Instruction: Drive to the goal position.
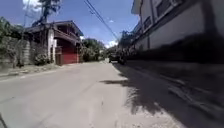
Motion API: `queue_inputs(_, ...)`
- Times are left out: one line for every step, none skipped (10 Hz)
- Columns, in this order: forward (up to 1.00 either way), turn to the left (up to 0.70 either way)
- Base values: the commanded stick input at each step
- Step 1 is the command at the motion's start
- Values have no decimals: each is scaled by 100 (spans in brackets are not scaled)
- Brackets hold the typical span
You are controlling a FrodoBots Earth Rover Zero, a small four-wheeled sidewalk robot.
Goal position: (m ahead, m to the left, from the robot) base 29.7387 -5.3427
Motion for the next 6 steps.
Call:
queue_inputs(85,7)
queue_inputs(85,0)
queue_inputs(85,0)
queue_inputs(85,0)
queue_inputs(85,0)
queue_inputs(85,2)
